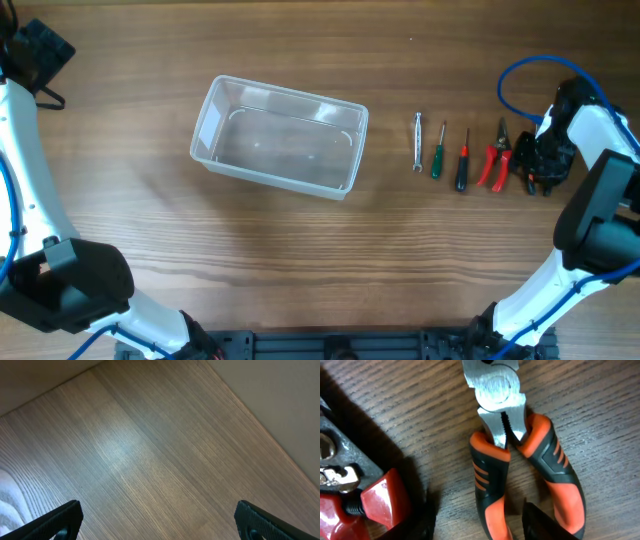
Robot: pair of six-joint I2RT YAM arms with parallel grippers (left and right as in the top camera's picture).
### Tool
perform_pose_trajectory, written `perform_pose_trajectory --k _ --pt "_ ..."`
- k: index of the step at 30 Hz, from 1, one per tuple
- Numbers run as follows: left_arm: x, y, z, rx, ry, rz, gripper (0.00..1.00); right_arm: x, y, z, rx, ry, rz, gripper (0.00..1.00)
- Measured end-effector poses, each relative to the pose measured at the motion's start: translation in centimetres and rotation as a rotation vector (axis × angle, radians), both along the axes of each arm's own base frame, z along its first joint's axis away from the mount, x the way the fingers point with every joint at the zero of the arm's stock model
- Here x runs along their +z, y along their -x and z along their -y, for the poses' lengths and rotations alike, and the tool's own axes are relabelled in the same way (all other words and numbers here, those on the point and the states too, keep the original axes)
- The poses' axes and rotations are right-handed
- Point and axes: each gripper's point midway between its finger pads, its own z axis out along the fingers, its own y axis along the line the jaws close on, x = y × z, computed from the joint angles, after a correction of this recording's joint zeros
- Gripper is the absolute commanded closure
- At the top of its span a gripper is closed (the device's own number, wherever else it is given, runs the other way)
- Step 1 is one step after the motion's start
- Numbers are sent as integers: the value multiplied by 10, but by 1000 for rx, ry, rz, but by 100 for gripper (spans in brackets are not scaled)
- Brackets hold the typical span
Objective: Pack container
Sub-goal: 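Grasp the orange-black needle-nose pliers with the right gripper, then carry the pliers into the container and release with the right gripper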
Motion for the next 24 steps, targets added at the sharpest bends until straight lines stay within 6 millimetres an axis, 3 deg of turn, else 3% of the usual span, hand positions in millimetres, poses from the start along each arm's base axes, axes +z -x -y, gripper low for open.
perform_pose_trajectory --k 1,4,7,12,15,17,18,20,22,24 --pt "0 0 0 0 0 0 0 0 -1 -1 -10 -2 7 64" --pt "0 0 0 0 0 0 0 -1 -2 -4 -26 -16 27 69" --pt "0 0 0 0 0 0 0 -1 -2 -5 -41 -22 30 96" --pt "0 0 0 0 0 -1 0 4 11 -12 -56 -58 -33 96" --pt "0 0 0 0 0 0 0 21 10 -12 -58 -68 -39 96" --pt "0 0 0 -1 0 0 0 56 -5 -10 -53 -52 42 96" --pt "0 0 0 -1 0 0 0 83 -17 -10 -45 -39 121 96" --pt "0 0 0 -2 -1 -1 0 158 -41 -23 4 -13 339 96" --pt "0 0 0 -2 -1 -2 0 227 -54 -57 94 -19 536 96" --pt "0 0 0 -2 -1 -1 0 288 -61 -115 253 -72 735 96"
